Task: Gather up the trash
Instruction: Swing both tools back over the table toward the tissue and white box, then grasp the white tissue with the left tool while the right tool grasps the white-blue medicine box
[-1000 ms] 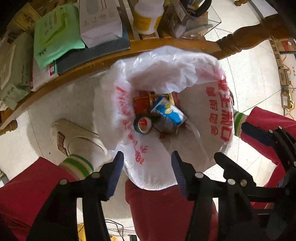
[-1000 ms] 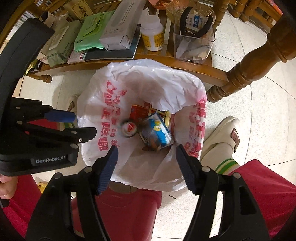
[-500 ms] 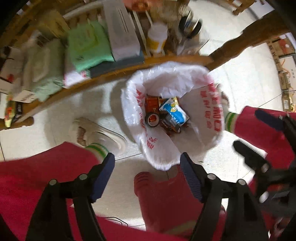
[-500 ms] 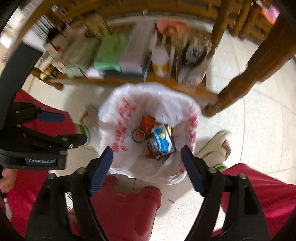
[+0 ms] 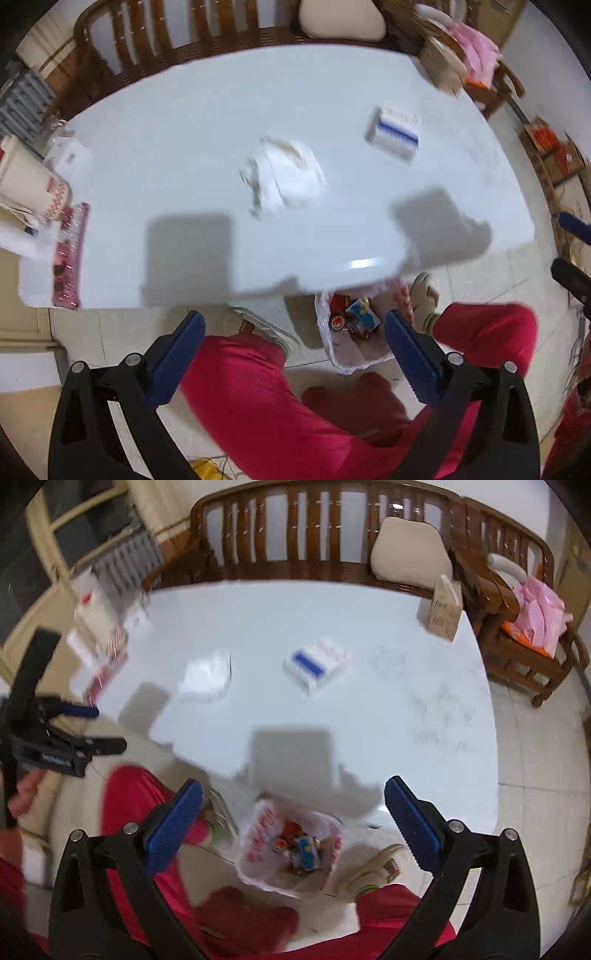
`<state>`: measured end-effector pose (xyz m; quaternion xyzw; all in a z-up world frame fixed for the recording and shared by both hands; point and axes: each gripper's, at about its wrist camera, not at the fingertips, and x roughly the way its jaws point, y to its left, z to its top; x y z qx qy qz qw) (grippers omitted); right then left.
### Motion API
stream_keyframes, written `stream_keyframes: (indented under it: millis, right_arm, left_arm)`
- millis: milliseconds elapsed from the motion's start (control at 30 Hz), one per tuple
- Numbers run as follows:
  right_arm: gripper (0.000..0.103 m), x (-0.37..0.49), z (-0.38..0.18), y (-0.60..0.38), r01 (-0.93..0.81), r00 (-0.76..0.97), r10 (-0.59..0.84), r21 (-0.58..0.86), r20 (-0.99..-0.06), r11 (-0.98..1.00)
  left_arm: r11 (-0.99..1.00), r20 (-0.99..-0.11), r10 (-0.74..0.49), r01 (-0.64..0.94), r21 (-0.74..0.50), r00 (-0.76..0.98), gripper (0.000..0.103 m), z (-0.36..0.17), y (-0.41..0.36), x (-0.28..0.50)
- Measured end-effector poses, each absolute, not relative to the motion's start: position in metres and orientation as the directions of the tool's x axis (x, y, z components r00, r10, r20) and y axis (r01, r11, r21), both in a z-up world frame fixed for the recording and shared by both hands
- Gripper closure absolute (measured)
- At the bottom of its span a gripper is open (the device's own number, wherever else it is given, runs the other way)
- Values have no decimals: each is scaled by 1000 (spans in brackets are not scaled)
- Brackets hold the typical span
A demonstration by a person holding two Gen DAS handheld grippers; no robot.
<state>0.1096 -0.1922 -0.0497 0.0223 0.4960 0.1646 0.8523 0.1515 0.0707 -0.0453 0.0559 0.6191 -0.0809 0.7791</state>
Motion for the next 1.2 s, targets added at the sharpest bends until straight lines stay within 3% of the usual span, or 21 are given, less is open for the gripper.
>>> stream_keyframes:
  millis: [100,267,533,1200]
  right_arm:
    - [7,136,-24,-199,-231,436,359,283,-825,931]
    - [7,165,-1,-205,-190,442,341,285,-830,940]
    - [7,206,-11,-207,-122,384,355,334,-852,935]
    - [7,316,-147,-158,30,149,304,312,-941,950]
  left_arm:
    - [984,-975,-86,171,-51,203,8,-21,72,175]
    - [983,-974,-106,170,-72,198,8,-2,70,194]
    - [978,-981,-100,200,-66,166,8,-9,61,215]
    - [988,-994,-102,123,-98,28,8,-112,62,290]
